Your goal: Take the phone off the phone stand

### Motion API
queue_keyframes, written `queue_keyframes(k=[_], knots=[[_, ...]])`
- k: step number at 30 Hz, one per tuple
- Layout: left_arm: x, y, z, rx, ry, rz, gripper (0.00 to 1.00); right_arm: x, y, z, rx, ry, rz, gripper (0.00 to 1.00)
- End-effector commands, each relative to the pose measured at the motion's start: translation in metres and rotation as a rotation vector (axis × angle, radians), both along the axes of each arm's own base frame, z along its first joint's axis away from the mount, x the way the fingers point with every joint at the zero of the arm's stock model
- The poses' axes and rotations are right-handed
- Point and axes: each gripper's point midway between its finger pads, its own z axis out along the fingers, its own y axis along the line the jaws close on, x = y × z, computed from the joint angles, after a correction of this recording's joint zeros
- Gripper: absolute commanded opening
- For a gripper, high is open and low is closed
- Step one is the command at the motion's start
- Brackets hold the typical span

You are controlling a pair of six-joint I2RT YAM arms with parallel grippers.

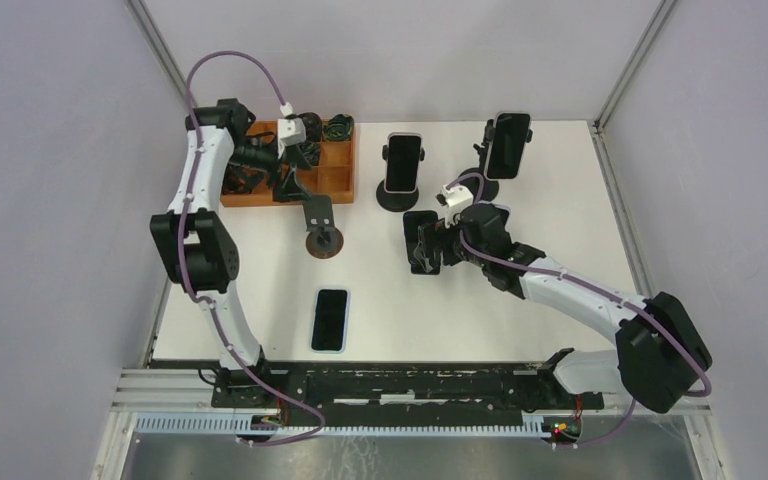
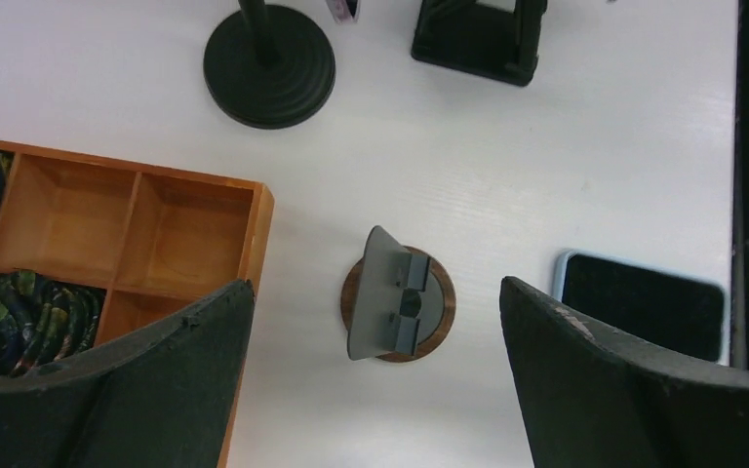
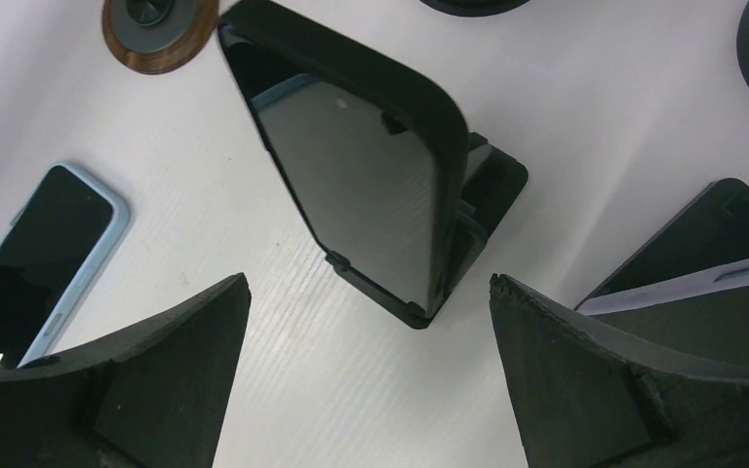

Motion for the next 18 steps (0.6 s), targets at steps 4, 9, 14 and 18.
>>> queue_keyframes(k=[4,9,14,18], knots=[[-0.030,-0.018,0.115,-0.200,0.123,0.259,1.00,0.031,0.006,0.007,0.020,-0.053,-0.015,0.98],[-0.054,-0.017,0.128,-0.191,0.134,0.327,1.00,0.035,0.007,0.002,0.045,-0.063,0.008,0.98],[-0.070,-0.017,0.142,-0.204,0.157,0.376,1.00,0.041,0.011,-0.007,0.042,-0.052,0.031,0.98],[-0.070,-0.014,0.165,-0.226,0.106,0.466,1.00,0.046,0.007,-0.016,0.059,-0.036,0.004,0.98]])
